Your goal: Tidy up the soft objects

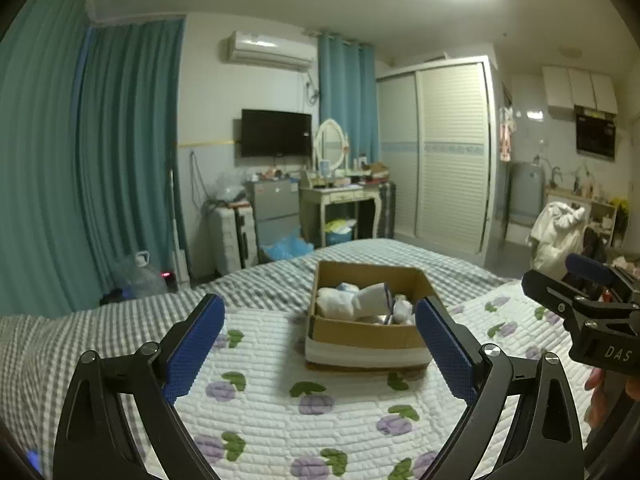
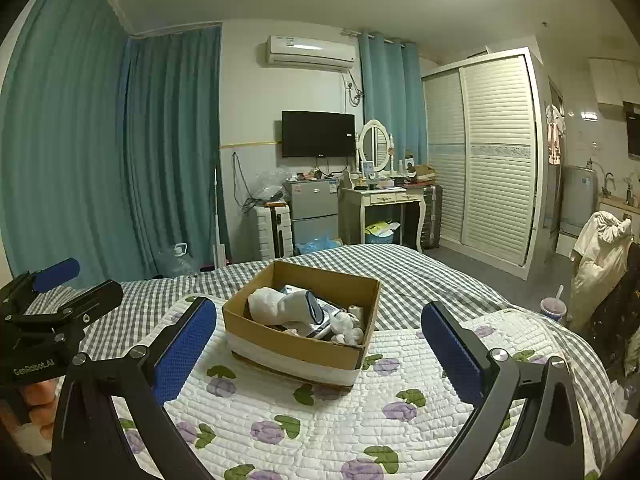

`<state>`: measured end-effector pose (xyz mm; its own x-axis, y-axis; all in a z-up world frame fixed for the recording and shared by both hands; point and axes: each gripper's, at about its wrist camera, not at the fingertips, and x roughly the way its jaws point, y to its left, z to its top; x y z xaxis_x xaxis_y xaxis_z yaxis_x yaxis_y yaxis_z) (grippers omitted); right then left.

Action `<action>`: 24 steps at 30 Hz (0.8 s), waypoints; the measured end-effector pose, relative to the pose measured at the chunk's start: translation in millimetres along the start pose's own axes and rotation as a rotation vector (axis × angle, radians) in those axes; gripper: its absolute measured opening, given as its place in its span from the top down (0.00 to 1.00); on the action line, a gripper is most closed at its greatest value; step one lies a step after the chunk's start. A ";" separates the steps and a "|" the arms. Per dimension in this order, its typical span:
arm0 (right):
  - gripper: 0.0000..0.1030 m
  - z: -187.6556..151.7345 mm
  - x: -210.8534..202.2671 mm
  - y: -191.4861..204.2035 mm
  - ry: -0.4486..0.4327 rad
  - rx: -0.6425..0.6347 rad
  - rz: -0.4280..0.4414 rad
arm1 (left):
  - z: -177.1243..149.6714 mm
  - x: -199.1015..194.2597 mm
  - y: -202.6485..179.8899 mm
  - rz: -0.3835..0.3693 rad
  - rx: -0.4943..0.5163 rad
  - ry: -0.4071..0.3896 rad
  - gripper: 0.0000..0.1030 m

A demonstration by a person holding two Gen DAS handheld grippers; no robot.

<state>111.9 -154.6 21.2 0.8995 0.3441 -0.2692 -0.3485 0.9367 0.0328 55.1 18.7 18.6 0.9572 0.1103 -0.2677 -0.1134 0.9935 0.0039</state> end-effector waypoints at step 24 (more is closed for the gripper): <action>0.00 -6.0 6.5 -3.4 0.022 0.020 -0.038 | -6.0 1.0 -1.1 -0.005 0.003 0.003 0.05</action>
<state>117.3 -156.0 13.5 0.9060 0.3066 -0.2918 -0.3085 0.9503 0.0407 54.6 17.6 12.6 0.9569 0.1051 -0.2707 -0.1075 0.9942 0.0058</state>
